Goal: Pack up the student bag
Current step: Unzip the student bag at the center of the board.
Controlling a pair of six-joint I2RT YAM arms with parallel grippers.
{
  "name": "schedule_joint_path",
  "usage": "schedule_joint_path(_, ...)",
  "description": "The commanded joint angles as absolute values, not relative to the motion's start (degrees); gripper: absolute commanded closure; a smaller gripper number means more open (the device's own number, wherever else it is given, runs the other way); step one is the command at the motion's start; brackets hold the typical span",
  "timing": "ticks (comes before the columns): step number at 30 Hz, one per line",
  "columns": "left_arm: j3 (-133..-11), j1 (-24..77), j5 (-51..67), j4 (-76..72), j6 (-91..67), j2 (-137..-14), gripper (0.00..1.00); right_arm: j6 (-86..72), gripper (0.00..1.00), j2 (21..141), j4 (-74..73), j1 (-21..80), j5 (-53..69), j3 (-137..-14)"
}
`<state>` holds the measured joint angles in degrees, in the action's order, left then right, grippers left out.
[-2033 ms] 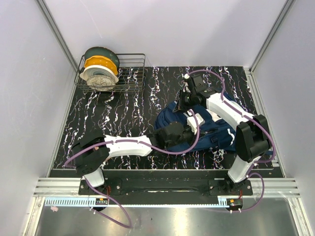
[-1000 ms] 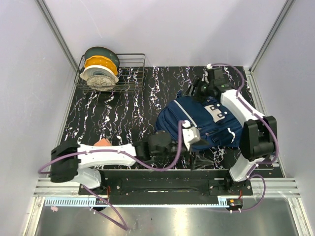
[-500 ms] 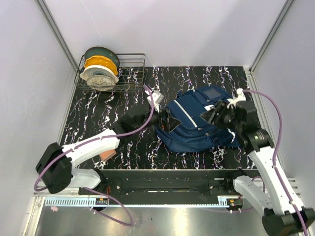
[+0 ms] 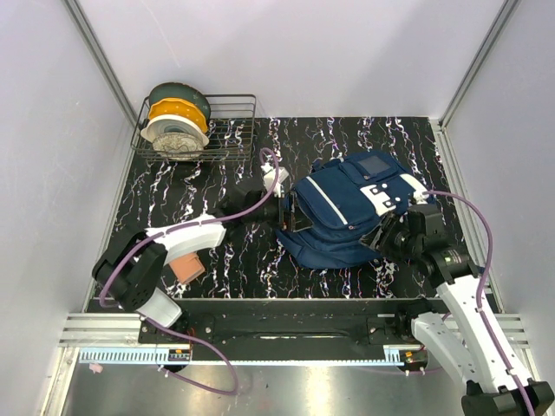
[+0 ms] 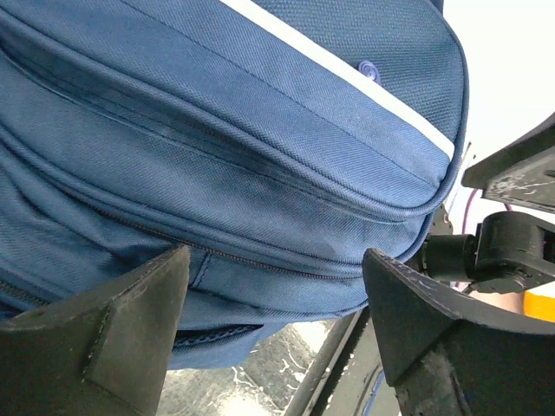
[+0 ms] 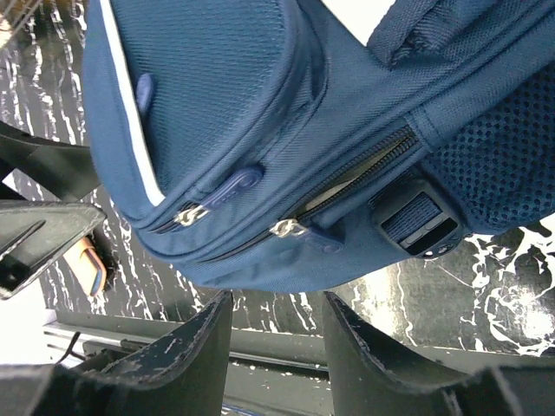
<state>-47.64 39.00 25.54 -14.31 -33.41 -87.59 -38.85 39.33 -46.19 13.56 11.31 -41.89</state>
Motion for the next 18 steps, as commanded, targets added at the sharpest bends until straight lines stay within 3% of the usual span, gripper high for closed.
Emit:
schedule_joint_path(1, -50.01, 38.76, 30.41, -21.0, -36.65, -89.91, 0.16, -37.97, 0.49, 42.09, -43.6, 13.8, 8.79, -40.78)
schedule_joint_path(12, -51.24, 37.62, 31.82, -22.59, -37.35, -93.51, 0.21, -34.98, 0.49, 46.93, -32.79, 13.8, 7.38, -35.34)
schedule_joint_path(18, -51.33, 36.74, 33.22, -22.68, -36.74, -94.57, 0.28, -32.35, 0.54, 47.55, -28.74, 13.8, 8.27, -34.72)
